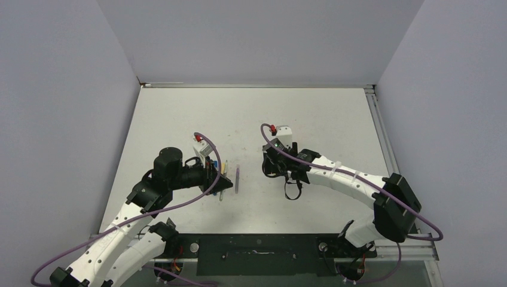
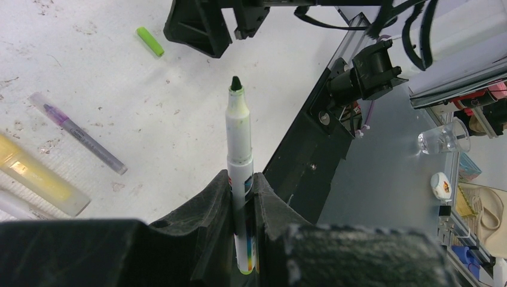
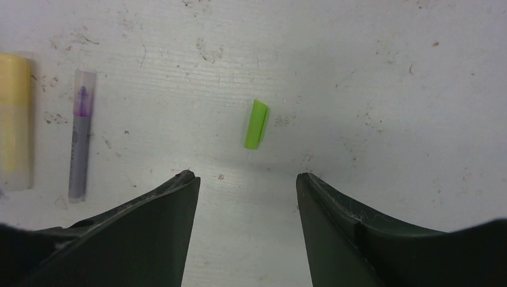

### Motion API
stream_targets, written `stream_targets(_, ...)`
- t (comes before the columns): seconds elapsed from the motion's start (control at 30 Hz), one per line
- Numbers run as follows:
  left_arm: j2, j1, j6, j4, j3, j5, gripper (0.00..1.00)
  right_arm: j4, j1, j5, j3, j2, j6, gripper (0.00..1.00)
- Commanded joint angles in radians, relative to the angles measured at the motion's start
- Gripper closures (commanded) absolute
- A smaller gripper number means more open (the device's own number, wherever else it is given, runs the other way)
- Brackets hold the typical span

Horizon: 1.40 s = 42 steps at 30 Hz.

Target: Insert the pens into the pen caps

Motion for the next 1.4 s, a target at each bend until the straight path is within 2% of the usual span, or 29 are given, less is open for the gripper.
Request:
stream_targets(0.0, -0.006, -0.012, 0.02, 0.018, 0.017, 0.017, 1.0, 0.026, -0.005, 0.011, 0.042, 0.05, 0.049, 0.39)
stream_targets(0.3, 0.002, -0.025, 0.019, 0.021, 0.015, 0.012, 1.0, 0.095, -0.041, -0.018, 0.056, 0.173, 0.071, 0.51)
stream_targets(0.63, 0.003, -0.034, 0.014, 0.021, 0.013, 0.004, 1.0, 0.13, -0.074, -0.029, 0.084, 0.298, 0.071, 0.56)
stream_targets(0.93, 0.013, -0.037, 0.012, 0.021, 0.013, 0.001, 1.0, 0.158, -0.104, -0.056, 0.077, 0.346, 0.069, 0.6)
stream_targets(1.2, 0.015, -0.037, 0.009, 0.021, 0.015, -0.002, 1.0, 0.174, -0.108, -0.066, 0.048, 0.354, 0.07, 0.72)
stream_targets(1.3, 0.016, -0.037, 0.009, 0.02, 0.016, -0.004, 1.0, 0.175, -0.109, -0.066, 0.037, 0.347, 0.067, 0.8)
stream_targets(1.37, 0.019, -0.037, 0.007, 0.02, 0.016, -0.004, 1.0, 0.175, -0.109, -0.066, 0.032, 0.341, 0.064, 0.89)
